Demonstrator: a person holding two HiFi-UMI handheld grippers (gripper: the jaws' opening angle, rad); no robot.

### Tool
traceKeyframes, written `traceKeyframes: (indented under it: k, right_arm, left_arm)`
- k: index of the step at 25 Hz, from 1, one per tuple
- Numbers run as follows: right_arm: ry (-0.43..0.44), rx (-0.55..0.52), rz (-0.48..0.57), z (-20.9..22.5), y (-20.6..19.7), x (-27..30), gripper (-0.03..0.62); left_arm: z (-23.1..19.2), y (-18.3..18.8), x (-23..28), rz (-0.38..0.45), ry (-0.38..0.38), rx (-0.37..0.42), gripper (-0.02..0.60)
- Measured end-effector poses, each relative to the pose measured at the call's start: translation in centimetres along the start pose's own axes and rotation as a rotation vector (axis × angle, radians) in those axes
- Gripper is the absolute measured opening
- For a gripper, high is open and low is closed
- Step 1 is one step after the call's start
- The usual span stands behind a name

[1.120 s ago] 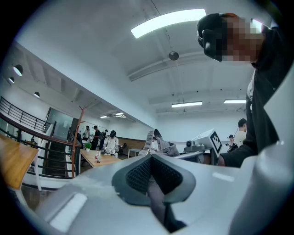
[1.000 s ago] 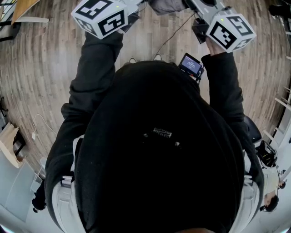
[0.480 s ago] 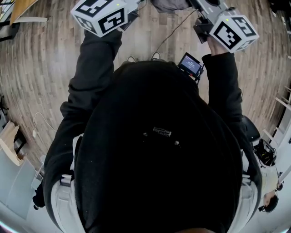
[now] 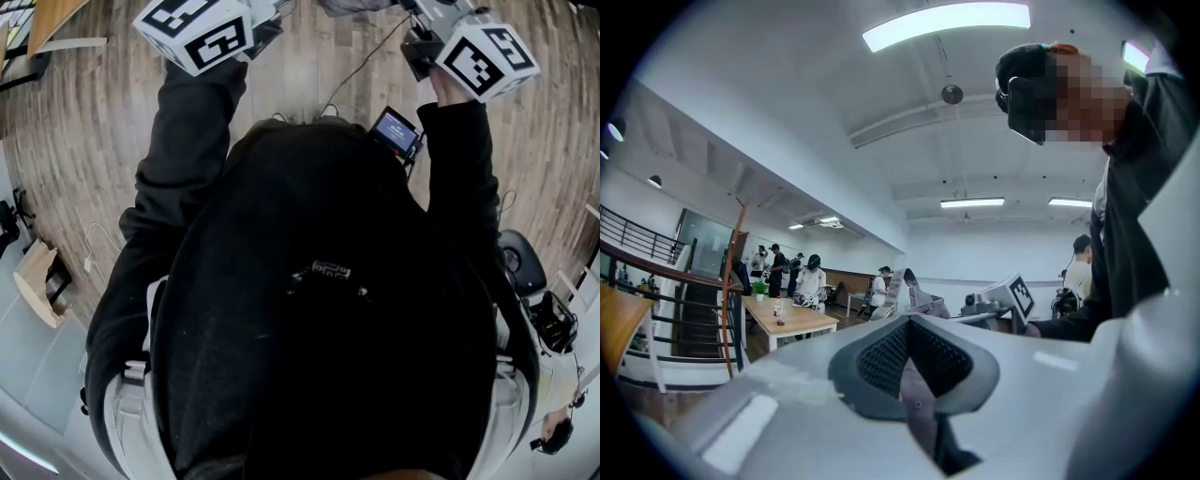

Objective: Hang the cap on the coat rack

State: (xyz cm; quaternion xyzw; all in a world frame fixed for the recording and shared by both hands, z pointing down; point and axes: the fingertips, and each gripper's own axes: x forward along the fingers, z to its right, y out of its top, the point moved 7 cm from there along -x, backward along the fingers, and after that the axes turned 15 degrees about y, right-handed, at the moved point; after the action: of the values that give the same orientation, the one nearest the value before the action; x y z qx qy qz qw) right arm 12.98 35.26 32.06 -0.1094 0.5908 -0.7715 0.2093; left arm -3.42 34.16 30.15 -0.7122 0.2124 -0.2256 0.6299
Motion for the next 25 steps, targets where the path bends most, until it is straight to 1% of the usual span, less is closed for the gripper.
traceKeyframes:
  k: [3, 7, 9, 12, 14, 17, 19, 23, 25]
  right_arm:
    - [0.000, 0.010, 0.015, 0.5, 0.0, -1.8, 0.048]
    - [0.043, 0.015, 0.022, 0.5, -0.4, -2.3, 0.048]
    - [0.041, 0.020, 0.025, 0.5, -0.1, -2.4, 0.048]
    - [0.043, 0.001, 0.021, 0.2, 1.7, -1.6, 0.048]
    - [0.037, -0.015, 0.015, 0.6, 3.0, -0.4, 0.048]
    - [0.014, -0.021, 0.002, 3.3, 3.9, 2.9, 0.048]
    - [-0.006, -0.023, -0.016, 4.5, 4.1, 4.3, 0.048]
    - [-0.020, -0.036, -0.031, 4.1, 4.5, 4.2, 0.048]
    - [-0.027, -0.040, -0.029, 4.8, 4.9, 5.1, 0.048]
  left_arm:
    - [1.3, -0.3, 1.4, -0.014, -0.018, 0.010, 0.006]
    - [0.9, -0.7, 2.1, -0.022, -0.013, 0.002, 0.006]
    - [0.8, -0.1, 2.2, -0.016, -0.006, 0.001, 0.006]
    - [0.7, 2.1, 2.0, 0.018, 0.001, 0.009, 0.006]
    - [-0.7, 3.1, 2.1, 0.044, 0.007, -0.001, 0.006]
    - [-5.9, 3.2, 3.2, 0.056, 0.021, -0.033, 0.006]
    - [-8.0, 3.2, 3.9, 0.064, 0.011, -0.045, 0.006]
    - [-7.4, 3.8, 4.6, 0.067, -0.016, -0.009, 0.006]
    - [-8.4, 3.8, 4.9, 0.056, -0.021, -0.005, 0.006]
